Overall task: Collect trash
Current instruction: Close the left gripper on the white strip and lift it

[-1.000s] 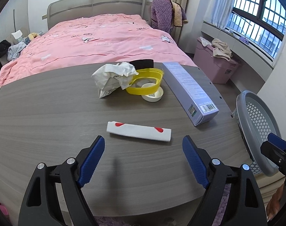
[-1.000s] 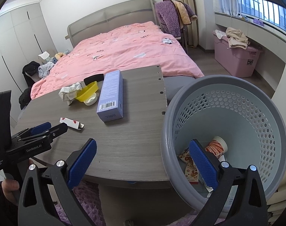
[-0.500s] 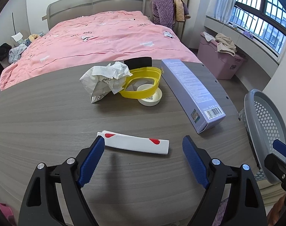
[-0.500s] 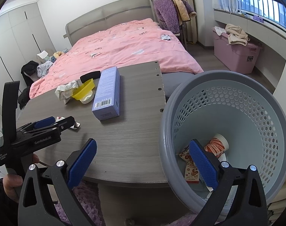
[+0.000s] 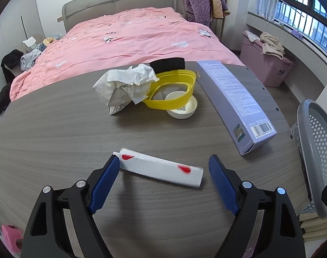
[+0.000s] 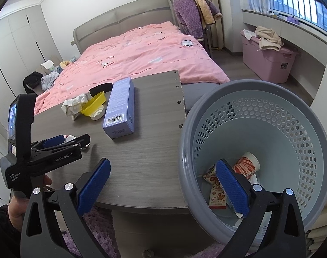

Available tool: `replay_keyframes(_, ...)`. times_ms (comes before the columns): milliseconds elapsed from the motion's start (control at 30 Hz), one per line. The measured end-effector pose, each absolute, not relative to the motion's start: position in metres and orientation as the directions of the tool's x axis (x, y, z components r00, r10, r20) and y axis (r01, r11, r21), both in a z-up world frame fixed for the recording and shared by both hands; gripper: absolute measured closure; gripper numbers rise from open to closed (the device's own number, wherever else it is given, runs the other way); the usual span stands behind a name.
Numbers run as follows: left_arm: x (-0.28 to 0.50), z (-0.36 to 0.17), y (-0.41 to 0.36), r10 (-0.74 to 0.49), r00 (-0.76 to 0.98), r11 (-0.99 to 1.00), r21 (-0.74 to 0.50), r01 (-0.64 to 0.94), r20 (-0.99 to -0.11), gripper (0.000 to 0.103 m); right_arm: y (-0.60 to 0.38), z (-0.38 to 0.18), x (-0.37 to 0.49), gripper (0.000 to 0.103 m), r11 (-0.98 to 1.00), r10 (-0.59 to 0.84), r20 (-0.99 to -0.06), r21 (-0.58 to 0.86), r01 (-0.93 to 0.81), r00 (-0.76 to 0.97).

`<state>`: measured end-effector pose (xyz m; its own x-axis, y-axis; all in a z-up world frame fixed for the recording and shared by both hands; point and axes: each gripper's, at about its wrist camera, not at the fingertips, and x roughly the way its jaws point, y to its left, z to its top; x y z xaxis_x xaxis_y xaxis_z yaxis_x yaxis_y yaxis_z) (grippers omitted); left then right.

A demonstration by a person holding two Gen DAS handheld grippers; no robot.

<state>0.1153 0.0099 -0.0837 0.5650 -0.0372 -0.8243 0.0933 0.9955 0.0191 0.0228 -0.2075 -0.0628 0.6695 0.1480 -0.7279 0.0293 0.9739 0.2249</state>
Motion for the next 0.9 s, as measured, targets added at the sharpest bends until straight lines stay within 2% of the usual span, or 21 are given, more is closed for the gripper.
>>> replay_keyframes(900, 0.098, -0.091, 0.071, 0.012, 0.547, 0.999, -0.007, -0.033, -0.837, 0.022, -0.204, -0.055, 0.02, 0.006, 0.974, 0.157, -0.718, 0.228, 0.016, 0.678)
